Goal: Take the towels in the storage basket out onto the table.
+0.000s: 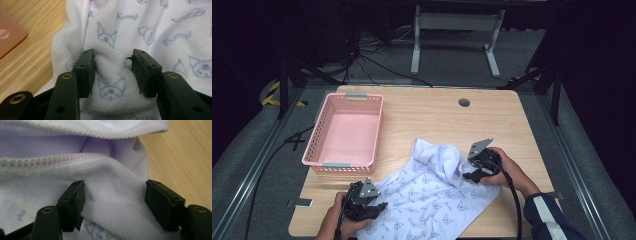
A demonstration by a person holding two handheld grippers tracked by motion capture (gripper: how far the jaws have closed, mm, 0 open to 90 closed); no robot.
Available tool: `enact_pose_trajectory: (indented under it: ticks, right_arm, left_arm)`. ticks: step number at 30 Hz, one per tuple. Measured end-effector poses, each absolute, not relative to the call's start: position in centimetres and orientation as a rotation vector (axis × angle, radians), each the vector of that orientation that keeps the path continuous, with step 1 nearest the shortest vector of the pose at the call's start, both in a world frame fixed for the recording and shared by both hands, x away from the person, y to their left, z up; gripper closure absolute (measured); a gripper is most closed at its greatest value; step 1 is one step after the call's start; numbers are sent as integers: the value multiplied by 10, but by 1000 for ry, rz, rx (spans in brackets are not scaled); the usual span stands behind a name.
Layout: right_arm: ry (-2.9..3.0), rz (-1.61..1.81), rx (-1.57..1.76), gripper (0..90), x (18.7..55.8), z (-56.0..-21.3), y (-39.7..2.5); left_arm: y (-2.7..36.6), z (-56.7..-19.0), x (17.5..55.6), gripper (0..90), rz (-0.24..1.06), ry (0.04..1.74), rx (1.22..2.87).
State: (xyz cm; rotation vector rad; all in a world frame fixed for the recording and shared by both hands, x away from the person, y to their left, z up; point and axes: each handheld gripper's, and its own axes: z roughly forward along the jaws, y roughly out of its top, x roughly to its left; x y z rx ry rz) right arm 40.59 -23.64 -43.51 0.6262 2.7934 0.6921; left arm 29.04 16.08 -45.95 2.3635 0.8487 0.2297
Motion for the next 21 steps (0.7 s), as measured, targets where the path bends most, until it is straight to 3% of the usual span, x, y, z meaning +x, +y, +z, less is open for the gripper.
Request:
enact_pose_trajectory:
  ticks: [2,3,4,7,17,21]
  right_arm:
    - [2800,718,622,531,406,-433,-240]
    - [2800,718,622,531,406,-433,-240]
    - [2797,728,619,622,405,-431,-242]
    - [2753,755,629,782,402,-425,-248]
    - [2444,896,854,809,410,-393,-290]
    - [2240,890,1045,827,430,-385,-317]
  left_arm:
    - [161,-460,290,544,226,853,2361]
    - [161,-460,290,544,226,853,2361]
    - [161,-460,290,544,228,854,2361]
    - [162,-459,291,556,221,857,2366]
    - [162,-460,292,580,223,865,2351]
    - [166,-459,290,582,199,871,2355]
